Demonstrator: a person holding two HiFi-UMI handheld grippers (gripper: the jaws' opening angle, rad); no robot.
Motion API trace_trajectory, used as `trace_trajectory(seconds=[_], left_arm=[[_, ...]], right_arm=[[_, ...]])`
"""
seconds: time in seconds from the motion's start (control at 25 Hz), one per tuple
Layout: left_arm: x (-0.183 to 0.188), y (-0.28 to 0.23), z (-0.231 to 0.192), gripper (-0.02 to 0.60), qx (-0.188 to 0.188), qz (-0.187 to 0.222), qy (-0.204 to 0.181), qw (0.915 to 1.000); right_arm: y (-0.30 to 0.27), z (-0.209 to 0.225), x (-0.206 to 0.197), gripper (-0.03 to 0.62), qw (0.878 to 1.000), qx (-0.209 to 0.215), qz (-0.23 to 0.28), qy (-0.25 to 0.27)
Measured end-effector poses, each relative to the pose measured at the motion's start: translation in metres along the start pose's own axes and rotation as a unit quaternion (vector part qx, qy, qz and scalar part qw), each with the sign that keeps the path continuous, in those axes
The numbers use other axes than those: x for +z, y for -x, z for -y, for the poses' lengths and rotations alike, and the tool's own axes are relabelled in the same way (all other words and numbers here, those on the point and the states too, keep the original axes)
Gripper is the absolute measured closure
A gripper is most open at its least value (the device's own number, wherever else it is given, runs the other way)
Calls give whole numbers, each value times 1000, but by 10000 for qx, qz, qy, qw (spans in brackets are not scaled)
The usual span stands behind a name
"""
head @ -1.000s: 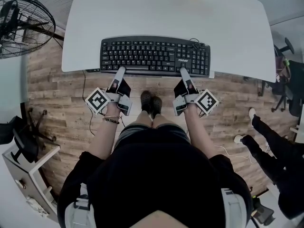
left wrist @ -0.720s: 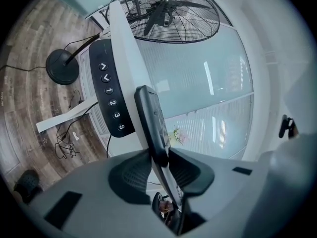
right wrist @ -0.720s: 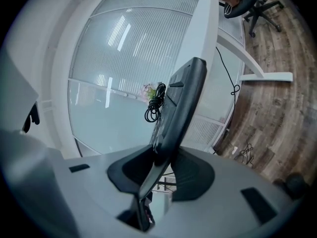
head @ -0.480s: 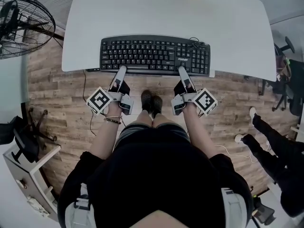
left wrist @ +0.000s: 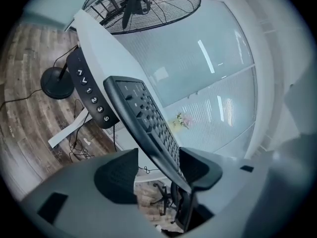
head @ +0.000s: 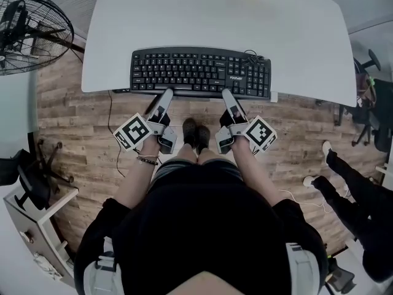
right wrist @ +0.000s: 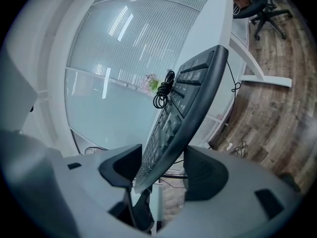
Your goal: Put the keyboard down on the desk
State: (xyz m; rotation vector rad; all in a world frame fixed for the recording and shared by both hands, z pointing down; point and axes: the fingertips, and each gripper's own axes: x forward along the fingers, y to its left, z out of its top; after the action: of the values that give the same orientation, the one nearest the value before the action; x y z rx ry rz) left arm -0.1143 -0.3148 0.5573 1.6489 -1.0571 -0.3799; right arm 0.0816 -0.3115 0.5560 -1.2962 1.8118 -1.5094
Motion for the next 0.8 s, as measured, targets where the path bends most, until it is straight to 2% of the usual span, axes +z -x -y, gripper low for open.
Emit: trace_trajectory(seconds=[0.24, 0.52, 0.68, 0.8], left_arm=[[-18, 5, 14, 307, 143, -518, -292, 9981], [-32, 10, 34, 307, 161, -855, -525, 9948], [-34, 12, 41, 307, 163, -901, -844, 9922], [-29, 14, 42, 307, 242, -848, -1230, 9885]], right_arm=[[10, -9, -11, 327, 9992, -235, -327, -12], [23, -23, -24, 321, 9973, -348, -632, -113], [27, -42, -25, 322, 9972, -230, -705, 137], [31, -53, -22, 322, 9965, -157, -680, 459]])
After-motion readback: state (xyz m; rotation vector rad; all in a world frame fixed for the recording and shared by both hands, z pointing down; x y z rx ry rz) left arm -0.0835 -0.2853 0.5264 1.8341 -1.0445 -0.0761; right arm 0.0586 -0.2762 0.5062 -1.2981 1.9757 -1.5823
